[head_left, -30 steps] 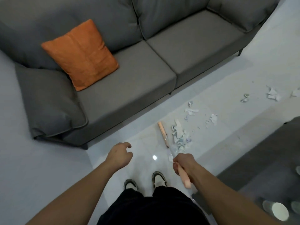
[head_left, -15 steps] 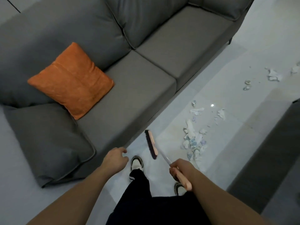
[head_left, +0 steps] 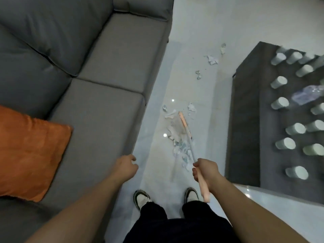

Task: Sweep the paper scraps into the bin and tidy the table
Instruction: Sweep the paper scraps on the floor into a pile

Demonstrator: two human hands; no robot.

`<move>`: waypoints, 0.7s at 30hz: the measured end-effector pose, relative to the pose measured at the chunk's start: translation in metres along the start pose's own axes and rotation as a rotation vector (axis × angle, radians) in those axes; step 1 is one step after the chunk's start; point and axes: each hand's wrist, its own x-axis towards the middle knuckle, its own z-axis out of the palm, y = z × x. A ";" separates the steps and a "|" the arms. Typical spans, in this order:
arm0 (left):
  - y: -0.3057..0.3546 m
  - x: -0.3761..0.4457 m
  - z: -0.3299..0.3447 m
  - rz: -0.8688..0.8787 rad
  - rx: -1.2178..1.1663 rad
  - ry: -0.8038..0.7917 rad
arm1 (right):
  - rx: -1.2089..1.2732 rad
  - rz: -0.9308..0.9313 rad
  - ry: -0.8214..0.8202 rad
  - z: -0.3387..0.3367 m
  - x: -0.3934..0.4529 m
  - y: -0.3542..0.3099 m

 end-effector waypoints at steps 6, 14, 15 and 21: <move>0.088 0.043 -0.001 0.244 0.170 -0.072 | 0.270 0.139 0.095 -0.033 -0.009 0.009; 0.151 0.080 -0.017 0.406 0.336 -0.147 | 0.680 0.355 0.244 -0.022 0.019 0.017; 0.150 0.085 -0.026 0.405 0.372 -0.148 | 0.683 0.347 0.238 -0.018 0.022 0.015; 0.154 0.134 -0.072 0.346 0.468 -0.096 | 0.852 0.388 0.217 0.028 0.035 -0.003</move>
